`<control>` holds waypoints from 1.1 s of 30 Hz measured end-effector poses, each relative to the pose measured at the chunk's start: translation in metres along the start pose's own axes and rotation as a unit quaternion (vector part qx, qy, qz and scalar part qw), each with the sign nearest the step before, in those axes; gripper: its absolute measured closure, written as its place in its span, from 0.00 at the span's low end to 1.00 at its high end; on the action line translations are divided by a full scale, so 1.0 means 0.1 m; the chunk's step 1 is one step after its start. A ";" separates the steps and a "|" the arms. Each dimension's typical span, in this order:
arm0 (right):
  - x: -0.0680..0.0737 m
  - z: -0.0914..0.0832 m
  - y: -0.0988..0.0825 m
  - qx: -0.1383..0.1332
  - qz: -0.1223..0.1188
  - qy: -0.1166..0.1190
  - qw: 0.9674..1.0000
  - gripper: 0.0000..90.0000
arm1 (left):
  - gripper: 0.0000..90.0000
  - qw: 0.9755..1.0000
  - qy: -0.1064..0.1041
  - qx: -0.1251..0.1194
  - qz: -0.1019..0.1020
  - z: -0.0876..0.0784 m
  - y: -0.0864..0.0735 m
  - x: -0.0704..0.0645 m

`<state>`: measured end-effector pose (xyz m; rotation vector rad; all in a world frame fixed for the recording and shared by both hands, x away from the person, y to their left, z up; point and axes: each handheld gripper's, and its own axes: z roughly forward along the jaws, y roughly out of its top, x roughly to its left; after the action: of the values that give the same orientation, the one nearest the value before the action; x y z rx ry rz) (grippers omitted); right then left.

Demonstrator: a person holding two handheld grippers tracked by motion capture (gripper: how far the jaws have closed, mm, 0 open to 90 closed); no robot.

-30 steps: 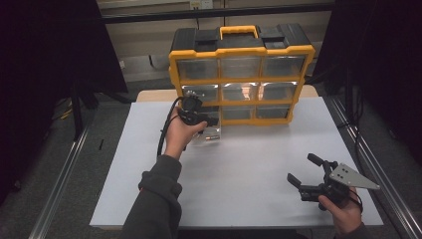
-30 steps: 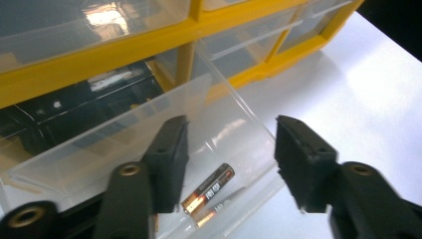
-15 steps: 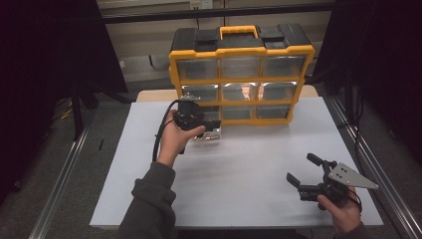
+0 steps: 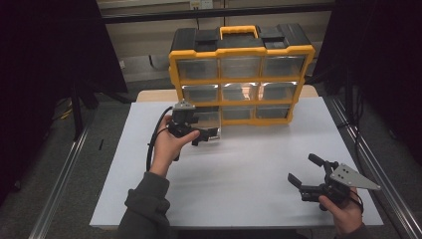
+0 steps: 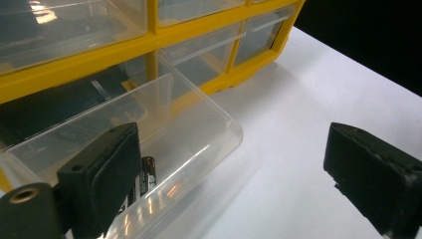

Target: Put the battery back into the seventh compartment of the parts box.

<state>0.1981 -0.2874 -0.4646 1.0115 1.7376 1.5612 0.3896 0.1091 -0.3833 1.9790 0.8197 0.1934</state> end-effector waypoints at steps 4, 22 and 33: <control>0.01 0.02 0.01 0.000 -0.004 0.000 1.000 0.03 | 0.07 1.000 -0.003 -0.016 0.003 -0.07 -0.07 -0.01; 0.00 0.02 0.00 0.004 -0.012 0.004 1.000 0.03 | 0.07 0.998 0.011 -0.057 0.009 -0.31 -0.33 0.02; 0.00 0.02 0.00 0.004 -0.009 0.002 1.000 0.03 | 0.07 0.997 0.011 -0.075 0.008 -0.41 -0.52 0.06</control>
<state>0.1996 -0.2862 -0.4652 0.9948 1.7516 1.5490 0.3517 0.1587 -0.4054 1.8461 0.7822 0.2786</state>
